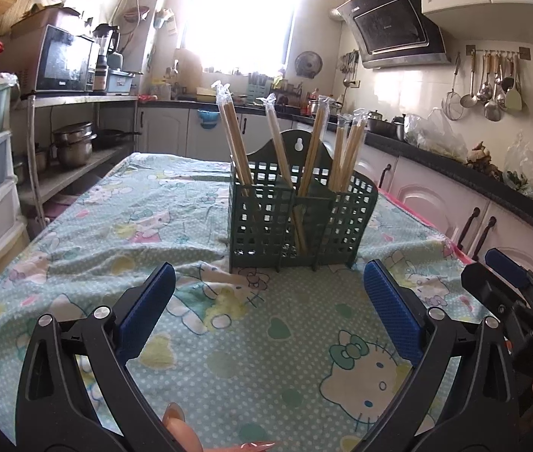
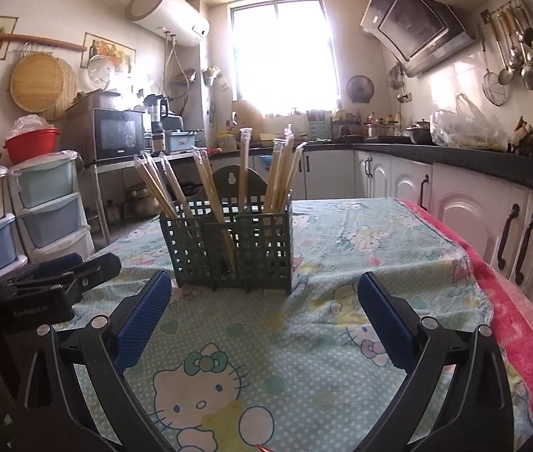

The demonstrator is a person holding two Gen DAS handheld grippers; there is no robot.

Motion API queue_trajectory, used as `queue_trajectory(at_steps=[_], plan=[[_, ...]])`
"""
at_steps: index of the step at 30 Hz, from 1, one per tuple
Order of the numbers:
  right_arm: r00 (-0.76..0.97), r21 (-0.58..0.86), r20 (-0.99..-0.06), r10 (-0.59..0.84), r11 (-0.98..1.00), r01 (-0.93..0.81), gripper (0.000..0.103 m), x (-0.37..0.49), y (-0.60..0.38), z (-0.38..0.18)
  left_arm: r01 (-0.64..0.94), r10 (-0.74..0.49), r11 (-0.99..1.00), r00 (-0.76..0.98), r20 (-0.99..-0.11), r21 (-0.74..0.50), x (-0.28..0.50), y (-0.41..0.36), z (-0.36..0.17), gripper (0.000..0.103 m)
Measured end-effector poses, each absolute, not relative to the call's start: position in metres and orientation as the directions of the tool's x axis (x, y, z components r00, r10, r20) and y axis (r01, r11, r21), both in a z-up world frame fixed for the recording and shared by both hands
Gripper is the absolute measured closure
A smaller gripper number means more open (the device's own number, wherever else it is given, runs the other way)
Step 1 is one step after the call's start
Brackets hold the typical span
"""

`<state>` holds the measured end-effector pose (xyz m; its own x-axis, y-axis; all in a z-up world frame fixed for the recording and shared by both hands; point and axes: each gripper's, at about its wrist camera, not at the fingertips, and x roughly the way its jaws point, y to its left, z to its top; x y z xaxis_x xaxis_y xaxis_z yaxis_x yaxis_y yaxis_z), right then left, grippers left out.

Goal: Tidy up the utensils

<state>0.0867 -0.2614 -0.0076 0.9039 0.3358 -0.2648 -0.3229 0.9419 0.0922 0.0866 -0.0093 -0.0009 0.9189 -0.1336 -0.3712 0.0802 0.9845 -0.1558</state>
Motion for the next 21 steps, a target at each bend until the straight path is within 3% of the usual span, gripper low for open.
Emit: queue_trajectory(at_steps=[21], plan=[[0.901,0.089,-0.286,0.326,0.945,-0.313,0.007,0.0791,-0.2598,-0.0161,0.072,-0.118,0.987,0.928,-0.353,-0.141,0.0796,-0.0123,-0.0083,0.011]])
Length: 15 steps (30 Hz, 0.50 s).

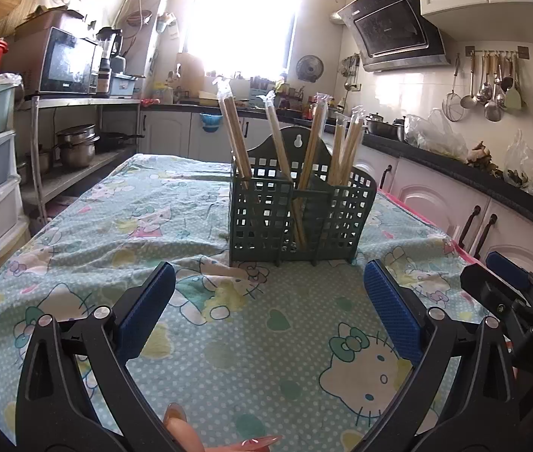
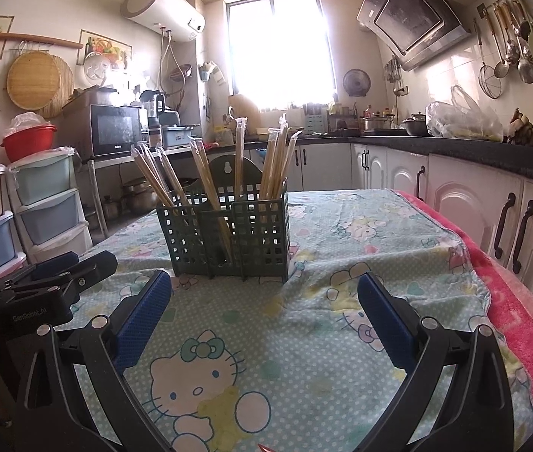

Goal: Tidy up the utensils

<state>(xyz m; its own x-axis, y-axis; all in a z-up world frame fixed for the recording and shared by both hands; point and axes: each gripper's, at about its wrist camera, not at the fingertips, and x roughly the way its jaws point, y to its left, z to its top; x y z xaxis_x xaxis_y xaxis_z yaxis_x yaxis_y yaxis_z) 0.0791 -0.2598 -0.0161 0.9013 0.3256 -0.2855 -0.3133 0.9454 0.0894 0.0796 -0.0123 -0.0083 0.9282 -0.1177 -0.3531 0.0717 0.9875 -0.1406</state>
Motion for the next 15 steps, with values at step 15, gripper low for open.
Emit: queue_trajectory(at_steps=[15], plan=[[0.901,0.094,-0.292,0.32,0.947,-0.306,0.007,0.0828,-0.2603,-0.018,0.077,-0.12,0.988,0.929,-0.349,-0.137,0.0792,-0.013,-0.0091,0.011]])
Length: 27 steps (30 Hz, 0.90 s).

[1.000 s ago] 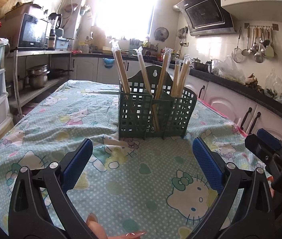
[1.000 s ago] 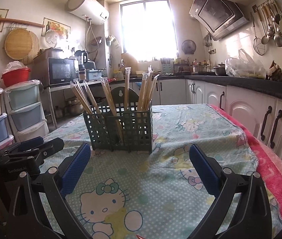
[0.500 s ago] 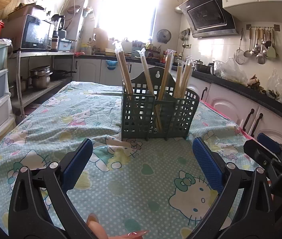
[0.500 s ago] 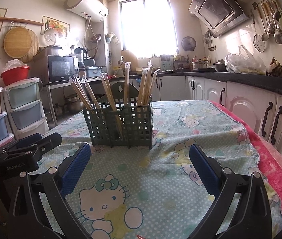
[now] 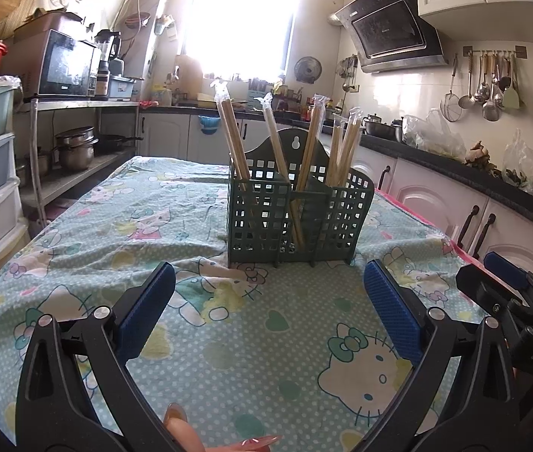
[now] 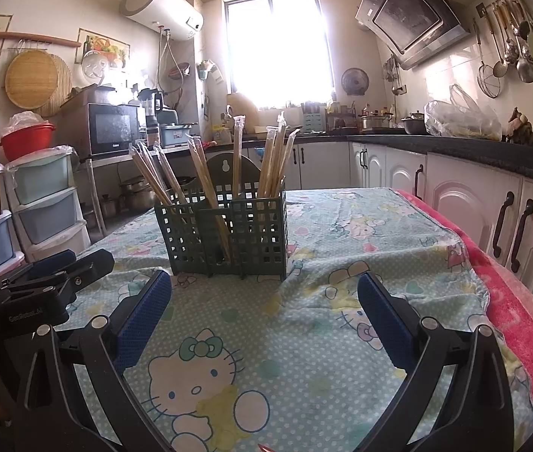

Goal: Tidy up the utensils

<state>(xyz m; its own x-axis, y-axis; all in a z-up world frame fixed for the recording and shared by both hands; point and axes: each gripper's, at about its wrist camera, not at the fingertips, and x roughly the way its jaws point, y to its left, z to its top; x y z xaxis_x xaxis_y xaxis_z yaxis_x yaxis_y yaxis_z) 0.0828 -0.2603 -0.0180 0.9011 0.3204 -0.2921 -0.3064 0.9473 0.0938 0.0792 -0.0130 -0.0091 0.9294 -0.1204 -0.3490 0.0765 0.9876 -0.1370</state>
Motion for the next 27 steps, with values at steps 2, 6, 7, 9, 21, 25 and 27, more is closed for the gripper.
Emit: queue_trajectory(at_steps=[2,6,7,9,21,25,27], plan=[[0.902,0.092,-0.293,0.318,0.948,-0.304,0.007,0.0823,-0.2603,-0.0181,0.076,-0.119,0.988,0.93,-0.349,-0.136,0.079,-0.0133,-0.0087,0.011],[0.902,0.09,-0.293,0.318,0.948,-0.305,0.007,0.0822,-0.2603,-0.0181,0.076,-0.12,0.988,0.929,-0.35,-0.138,0.079,-0.0133,-0.0088,0.011],[0.902,0.09,-0.293,0.318,0.948,-0.305,0.007,0.0826,-0.2606,-0.0183,0.077,-0.121,0.988,0.929,-0.349,-0.138,0.079,-0.0133,-0.0087,0.011],[0.902,0.091,-0.292,0.318,0.948,-0.305,0.007,0.0826,-0.2605,-0.0182,0.076,-0.12,0.988,0.929,-0.349,-0.137,0.0791,-0.0133,-0.0088,0.011],[0.901,0.092,-0.296,0.317,0.948,-0.303,0.007,0.0836,-0.2607,-0.019,0.074,-0.119,0.988,0.929,-0.35,-0.138,0.0792,-0.0129,-0.0088,0.011],[0.901,0.092,-0.297,0.317,0.948,-0.303,0.007,0.084,-0.2607,-0.0192,0.076,-0.12,0.988,0.929,-0.35,-0.137,0.0791,-0.0128,-0.0088,0.011],[0.901,0.092,-0.296,0.318,0.948,-0.305,0.007,0.0837,-0.2607,-0.019,0.076,-0.12,0.988,0.929,-0.349,-0.137,0.079,-0.0128,-0.0087,0.011]])
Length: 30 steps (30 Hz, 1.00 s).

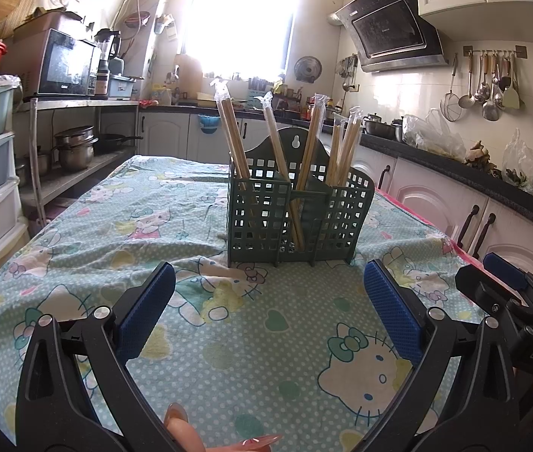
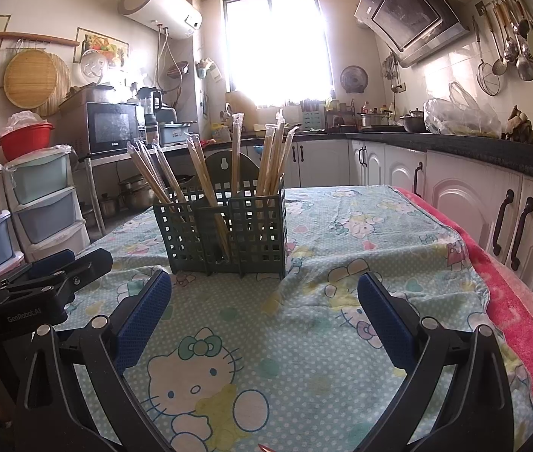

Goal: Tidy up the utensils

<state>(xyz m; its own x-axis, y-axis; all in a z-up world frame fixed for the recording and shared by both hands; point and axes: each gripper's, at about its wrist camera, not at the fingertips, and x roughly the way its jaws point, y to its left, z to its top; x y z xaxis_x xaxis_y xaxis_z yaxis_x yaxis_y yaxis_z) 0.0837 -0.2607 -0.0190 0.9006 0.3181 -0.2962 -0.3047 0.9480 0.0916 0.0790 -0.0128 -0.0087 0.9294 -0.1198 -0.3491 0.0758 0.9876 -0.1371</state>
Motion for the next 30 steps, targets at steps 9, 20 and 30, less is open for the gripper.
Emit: queue_trajectory(at_steps=[9,20,30], plan=[[0.9,0.091,-0.298,0.318,0.948,-0.305,0.007,0.084,-0.26,-0.02,0.083,-0.13,0.986,0.925,-0.356,-0.144,0.08,-0.013,-0.01,0.011],[0.897,0.098,-0.313,0.314,0.95,-0.298,0.007,0.086,-0.26,-0.022,0.061,-0.115,0.987,0.914,-0.389,-0.148,0.087,-0.011,-0.012,0.011],[0.808,0.065,-0.555,0.198,0.979,-0.195,0.007,0.156,-0.297,-0.012,-0.136,0.032,0.983,0.793,-0.608,-0.124,0.142,0.055,-0.007,0.011]])
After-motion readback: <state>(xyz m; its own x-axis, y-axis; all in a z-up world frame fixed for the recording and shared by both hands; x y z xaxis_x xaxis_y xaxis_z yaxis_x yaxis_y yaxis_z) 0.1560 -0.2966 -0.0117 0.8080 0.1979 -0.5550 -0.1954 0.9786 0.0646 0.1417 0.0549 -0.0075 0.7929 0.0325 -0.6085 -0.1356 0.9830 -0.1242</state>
